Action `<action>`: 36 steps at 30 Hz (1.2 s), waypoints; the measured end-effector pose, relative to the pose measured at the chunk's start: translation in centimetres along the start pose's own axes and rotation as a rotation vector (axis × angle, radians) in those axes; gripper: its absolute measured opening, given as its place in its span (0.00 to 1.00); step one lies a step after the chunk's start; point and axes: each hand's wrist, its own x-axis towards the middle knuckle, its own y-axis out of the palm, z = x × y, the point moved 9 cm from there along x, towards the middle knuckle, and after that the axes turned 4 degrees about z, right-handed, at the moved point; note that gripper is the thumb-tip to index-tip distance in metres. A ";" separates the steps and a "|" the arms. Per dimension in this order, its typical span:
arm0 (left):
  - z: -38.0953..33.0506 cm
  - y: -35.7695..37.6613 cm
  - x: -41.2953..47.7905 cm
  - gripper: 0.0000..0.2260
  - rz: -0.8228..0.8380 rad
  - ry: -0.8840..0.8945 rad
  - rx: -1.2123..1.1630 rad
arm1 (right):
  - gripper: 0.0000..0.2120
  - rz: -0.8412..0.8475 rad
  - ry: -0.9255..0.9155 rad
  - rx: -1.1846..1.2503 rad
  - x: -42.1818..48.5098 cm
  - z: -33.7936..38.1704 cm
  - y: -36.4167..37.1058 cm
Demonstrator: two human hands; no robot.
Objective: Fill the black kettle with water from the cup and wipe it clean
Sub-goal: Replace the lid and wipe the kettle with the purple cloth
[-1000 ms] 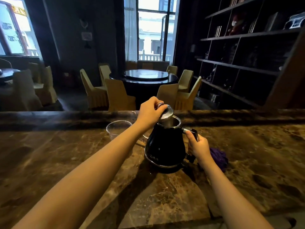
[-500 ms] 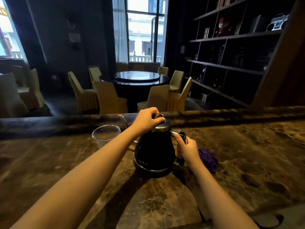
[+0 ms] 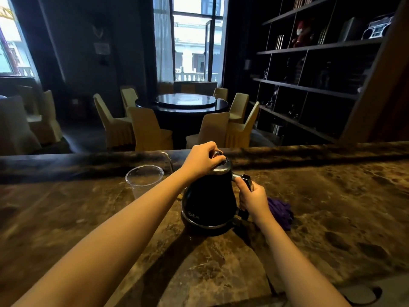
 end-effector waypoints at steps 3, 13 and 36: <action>0.7 -0.3 0.7 0.07 -0.015 -0.006 0.033 | 0.08 -0.015 -0.006 -0.018 0.1 -0.2 -0.2; 1.4 -0.2 0.0 0.07 -0.049 -0.011 0.011 | 0.09 0.006 -0.006 0.009 0.4 -0.6 -0.1; 2.1 1.3 -1.6 0.10 -0.141 -0.100 -0.150 | 0.23 -0.024 -0.051 -0.913 0.7 -1.1 -7.5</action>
